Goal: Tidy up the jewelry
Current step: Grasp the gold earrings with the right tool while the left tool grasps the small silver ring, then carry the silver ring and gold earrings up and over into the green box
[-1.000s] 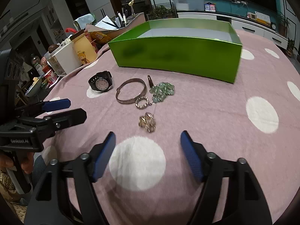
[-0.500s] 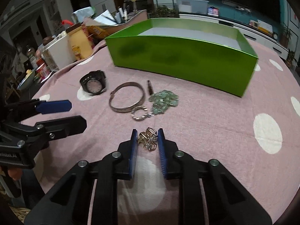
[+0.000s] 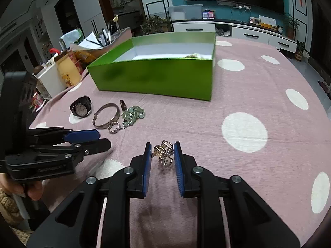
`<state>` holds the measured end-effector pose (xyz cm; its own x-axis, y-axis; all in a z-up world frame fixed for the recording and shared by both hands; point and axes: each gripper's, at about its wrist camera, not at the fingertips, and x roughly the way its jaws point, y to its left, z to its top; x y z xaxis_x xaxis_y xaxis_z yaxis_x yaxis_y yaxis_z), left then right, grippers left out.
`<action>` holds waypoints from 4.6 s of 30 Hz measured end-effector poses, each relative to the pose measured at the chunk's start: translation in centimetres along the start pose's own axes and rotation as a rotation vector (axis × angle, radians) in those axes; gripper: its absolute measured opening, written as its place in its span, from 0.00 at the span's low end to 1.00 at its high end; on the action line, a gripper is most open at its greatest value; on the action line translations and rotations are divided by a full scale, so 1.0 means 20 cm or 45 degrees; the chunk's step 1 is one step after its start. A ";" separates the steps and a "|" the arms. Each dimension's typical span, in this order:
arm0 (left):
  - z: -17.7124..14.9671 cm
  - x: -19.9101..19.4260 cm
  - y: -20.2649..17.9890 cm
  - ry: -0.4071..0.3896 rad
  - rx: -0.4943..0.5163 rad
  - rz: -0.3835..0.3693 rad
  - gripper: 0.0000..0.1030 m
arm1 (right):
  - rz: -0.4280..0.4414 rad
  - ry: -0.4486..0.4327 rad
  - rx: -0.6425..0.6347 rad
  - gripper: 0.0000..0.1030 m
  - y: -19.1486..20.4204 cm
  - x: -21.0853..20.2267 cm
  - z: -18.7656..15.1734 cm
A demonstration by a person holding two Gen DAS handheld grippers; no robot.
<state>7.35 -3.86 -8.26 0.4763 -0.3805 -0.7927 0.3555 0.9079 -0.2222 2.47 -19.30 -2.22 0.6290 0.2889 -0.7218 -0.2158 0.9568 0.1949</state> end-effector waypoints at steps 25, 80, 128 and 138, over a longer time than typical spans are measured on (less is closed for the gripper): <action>0.04 0.03 -0.02 -0.062 0.074 0.054 0.20 | 0.006 -0.014 0.046 0.21 -0.04 -0.02 -0.01; 0.28 -0.42 -0.05 -0.294 0.081 0.080 0.20 | 0.026 -0.252 -0.047 0.21 0.07 -0.24 0.22; 0.66 -0.24 0.06 -0.331 0.063 0.109 0.20 | 0.014 -0.301 -0.023 0.21 0.03 0.02 0.56; 0.79 -0.12 0.17 -0.276 -0.005 0.121 0.20 | -0.005 -0.282 0.004 0.21 -0.03 0.11 0.66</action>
<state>20.10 -2.61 1.83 0.6692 -0.3214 -0.6700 0.2976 0.9421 -0.1548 13.82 -18.86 4.93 0.7786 0.2849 -0.5592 -0.2109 0.9580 0.1944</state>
